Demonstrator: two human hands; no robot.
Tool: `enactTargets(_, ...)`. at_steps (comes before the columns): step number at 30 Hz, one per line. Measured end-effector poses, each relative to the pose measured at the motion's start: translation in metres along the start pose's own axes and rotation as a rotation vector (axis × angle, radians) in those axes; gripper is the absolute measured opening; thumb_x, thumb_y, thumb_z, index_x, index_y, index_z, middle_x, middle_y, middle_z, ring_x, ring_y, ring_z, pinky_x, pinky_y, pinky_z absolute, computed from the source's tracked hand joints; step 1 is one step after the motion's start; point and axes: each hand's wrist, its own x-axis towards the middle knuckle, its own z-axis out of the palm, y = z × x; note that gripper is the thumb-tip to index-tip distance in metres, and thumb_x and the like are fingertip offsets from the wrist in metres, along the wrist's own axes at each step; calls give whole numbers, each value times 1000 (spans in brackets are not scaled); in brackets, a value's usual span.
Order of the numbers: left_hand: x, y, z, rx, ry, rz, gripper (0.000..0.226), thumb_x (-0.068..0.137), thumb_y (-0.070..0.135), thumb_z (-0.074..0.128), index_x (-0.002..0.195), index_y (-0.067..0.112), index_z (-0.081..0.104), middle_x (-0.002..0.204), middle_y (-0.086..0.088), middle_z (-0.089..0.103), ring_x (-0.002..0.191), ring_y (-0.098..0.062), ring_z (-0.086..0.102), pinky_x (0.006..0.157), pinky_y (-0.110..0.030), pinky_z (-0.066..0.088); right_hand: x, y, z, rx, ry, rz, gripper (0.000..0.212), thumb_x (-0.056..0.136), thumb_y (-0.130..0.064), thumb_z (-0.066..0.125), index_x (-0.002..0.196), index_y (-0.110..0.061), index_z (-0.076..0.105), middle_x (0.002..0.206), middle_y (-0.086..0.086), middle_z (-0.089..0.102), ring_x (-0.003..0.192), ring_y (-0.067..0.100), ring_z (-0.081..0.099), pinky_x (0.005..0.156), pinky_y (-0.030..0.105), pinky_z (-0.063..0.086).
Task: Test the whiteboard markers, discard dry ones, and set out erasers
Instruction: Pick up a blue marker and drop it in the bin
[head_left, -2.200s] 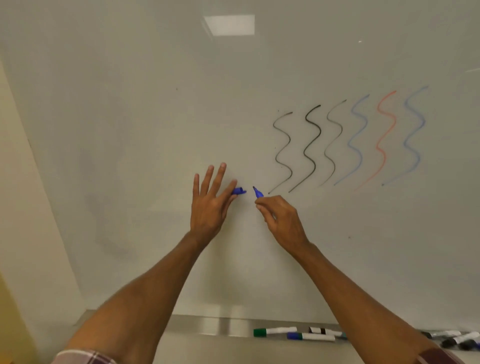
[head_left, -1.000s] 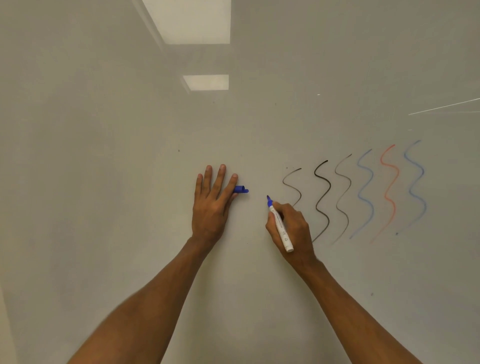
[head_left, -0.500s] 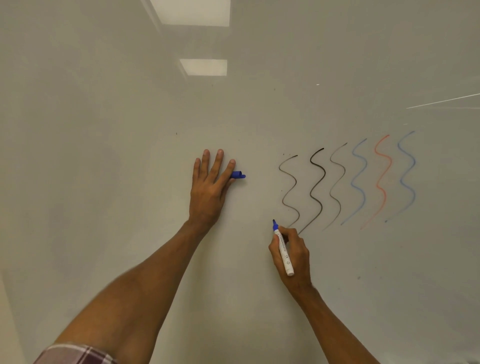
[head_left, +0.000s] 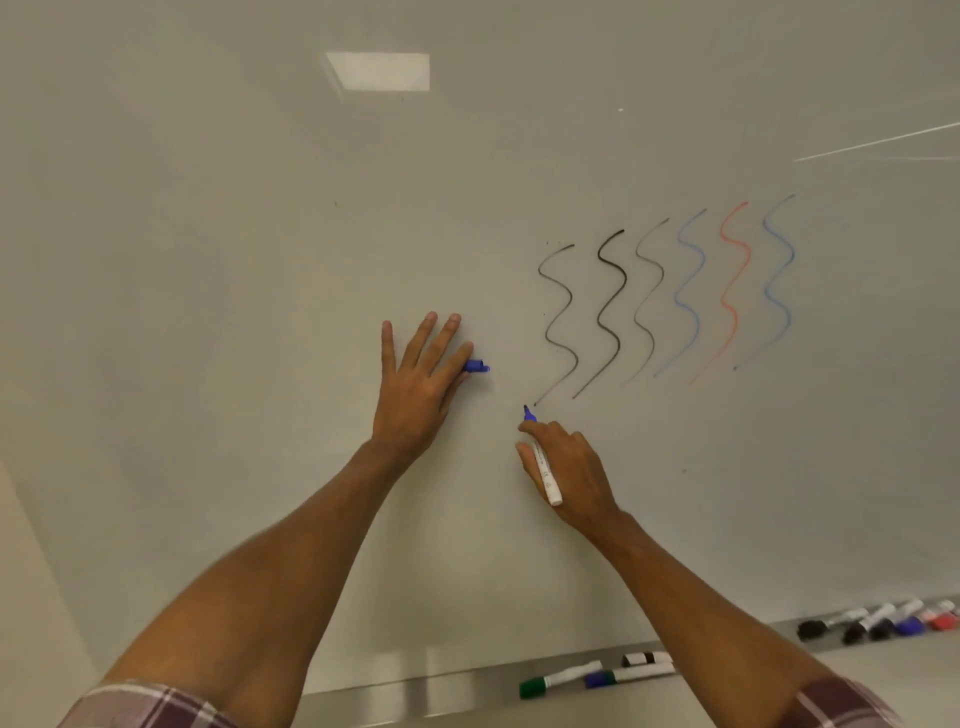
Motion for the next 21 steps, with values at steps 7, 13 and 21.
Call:
enactTargets(7,-89,47,10,-61,-142,-7,37,97,30,52,129,15,62,149,-11,43,141,-33,35,115,-65,11,-36,13,-5,-16,-210,-47,54,77,6,66,127,-11,55,116,11,61,84,22,62,68,25,49)
enactTargets(13,-130,83,12,-102,-243,-29,33,87,27,71,118,17,68,146,-11,48,136,-33,43,111,-66,21,-78,3,-16,139,-285,150,27,93,-11,50,118,-8,61,112,8,55,90,13,59,77,12,47)
enactTargets(21,-162,116,19,-139,-370,-66,39,76,28,81,113,21,69,143,-11,51,132,-35,47,112,-63,17,-126,-1,-31,62,-503,385,40,95,-23,54,134,-17,46,110,0,62,89,16,62,77,23,50)
